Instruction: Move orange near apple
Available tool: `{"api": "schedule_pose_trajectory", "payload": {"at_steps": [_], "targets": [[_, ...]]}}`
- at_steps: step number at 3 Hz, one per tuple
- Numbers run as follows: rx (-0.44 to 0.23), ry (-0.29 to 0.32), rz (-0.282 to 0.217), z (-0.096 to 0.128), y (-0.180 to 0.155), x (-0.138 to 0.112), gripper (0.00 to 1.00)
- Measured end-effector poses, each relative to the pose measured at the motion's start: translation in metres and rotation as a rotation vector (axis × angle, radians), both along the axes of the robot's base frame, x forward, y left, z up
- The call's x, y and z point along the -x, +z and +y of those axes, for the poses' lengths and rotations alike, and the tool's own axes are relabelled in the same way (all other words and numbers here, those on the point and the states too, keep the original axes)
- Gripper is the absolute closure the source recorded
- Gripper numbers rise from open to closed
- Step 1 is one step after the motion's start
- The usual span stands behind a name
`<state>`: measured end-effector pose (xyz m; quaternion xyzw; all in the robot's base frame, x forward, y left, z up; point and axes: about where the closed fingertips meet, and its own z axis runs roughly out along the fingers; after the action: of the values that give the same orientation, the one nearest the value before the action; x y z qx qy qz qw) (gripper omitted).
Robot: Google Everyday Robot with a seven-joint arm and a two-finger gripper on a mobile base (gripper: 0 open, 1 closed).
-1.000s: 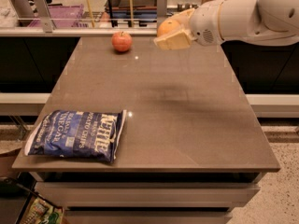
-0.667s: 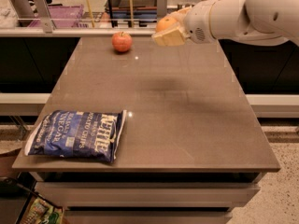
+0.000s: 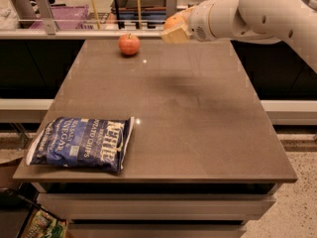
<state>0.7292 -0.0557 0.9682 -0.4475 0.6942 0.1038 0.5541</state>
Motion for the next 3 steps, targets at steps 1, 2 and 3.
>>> {"api": "schedule_pose_trajectory", "payload": {"at_steps": [1,2,3], "targets": [[0.018,-0.021,0.032,0.003,-0.015,-0.025,1.0],[0.027,-0.021,0.063,0.01,-0.034,-0.044,1.0],[0.02,-0.004,0.076,0.019,-0.052,-0.055,1.0]]}}
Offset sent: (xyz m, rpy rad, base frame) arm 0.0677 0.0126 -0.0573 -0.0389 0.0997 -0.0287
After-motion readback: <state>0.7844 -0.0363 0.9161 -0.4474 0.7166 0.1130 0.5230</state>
